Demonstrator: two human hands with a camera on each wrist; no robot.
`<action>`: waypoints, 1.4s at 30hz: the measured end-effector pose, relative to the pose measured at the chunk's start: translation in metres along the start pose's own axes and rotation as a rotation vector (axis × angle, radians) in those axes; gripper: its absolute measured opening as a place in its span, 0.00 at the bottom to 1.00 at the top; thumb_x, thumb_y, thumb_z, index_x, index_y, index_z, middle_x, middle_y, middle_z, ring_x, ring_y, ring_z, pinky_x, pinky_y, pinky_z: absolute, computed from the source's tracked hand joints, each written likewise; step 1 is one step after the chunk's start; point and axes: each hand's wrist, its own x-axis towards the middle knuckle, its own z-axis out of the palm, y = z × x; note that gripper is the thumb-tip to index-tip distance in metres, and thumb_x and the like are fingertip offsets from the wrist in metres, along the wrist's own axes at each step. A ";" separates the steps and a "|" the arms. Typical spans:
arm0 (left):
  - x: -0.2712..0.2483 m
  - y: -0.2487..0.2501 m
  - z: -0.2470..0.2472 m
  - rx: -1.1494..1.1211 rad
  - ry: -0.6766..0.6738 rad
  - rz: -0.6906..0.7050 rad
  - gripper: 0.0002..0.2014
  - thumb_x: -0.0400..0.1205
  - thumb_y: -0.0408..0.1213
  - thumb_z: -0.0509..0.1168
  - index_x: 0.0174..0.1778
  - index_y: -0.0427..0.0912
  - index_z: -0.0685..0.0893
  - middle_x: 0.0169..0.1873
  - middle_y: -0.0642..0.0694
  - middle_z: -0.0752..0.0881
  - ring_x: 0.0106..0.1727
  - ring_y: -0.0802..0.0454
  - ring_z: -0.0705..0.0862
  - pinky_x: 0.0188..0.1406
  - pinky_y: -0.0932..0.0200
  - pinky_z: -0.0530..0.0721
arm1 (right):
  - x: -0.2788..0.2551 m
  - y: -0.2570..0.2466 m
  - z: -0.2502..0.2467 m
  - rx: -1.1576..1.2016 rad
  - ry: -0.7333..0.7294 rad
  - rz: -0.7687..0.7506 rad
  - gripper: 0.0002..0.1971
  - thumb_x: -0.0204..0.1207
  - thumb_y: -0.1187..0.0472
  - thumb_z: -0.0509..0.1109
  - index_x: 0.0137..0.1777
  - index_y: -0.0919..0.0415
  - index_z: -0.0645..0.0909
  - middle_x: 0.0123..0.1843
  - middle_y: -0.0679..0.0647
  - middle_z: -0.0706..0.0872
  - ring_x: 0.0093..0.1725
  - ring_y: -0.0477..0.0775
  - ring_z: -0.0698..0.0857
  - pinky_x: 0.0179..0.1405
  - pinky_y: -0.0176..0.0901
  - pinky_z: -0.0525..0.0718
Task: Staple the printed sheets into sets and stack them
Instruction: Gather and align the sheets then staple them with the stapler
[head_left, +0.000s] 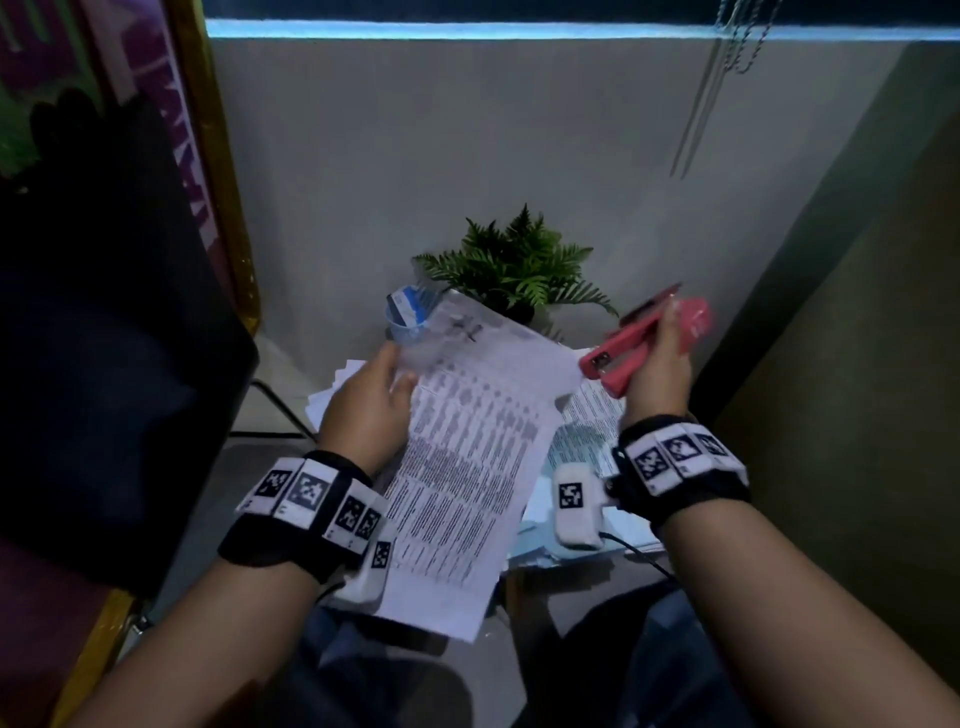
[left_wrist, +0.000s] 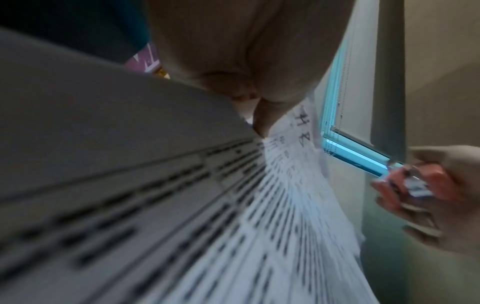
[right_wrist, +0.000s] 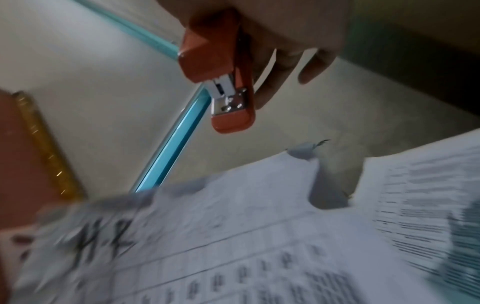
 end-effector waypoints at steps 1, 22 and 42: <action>0.001 -0.002 -0.002 -0.050 0.049 -0.033 0.12 0.86 0.38 0.57 0.62 0.36 0.73 0.55 0.33 0.83 0.56 0.35 0.81 0.41 0.55 0.68 | 0.002 0.000 -0.009 0.026 -0.022 0.031 0.18 0.80 0.42 0.60 0.48 0.55 0.81 0.38 0.47 0.86 0.33 0.40 0.85 0.39 0.36 0.80; 0.037 -0.130 0.096 0.227 -0.349 -0.586 0.22 0.77 0.48 0.68 0.64 0.41 0.78 0.65 0.35 0.75 0.65 0.36 0.75 0.63 0.50 0.76 | 0.105 0.081 -0.055 -0.943 -0.249 0.270 0.19 0.72 0.45 0.73 0.43 0.63 0.85 0.36 0.57 0.86 0.34 0.55 0.82 0.43 0.42 0.77; 0.053 -0.146 0.094 0.077 -0.113 -0.604 0.08 0.80 0.40 0.66 0.48 0.40 0.75 0.43 0.40 0.83 0.38 0.45 0.77 0.34 0.57 0.71 | 0.106 0.111 -0.050 -1.125 -0.254 0.123 0.42 0.57 0.24 0.60 0.52 0.62 0.87 0.56 0.65 0.84 0.56 0.64 0.84 0.64 0.54 0.80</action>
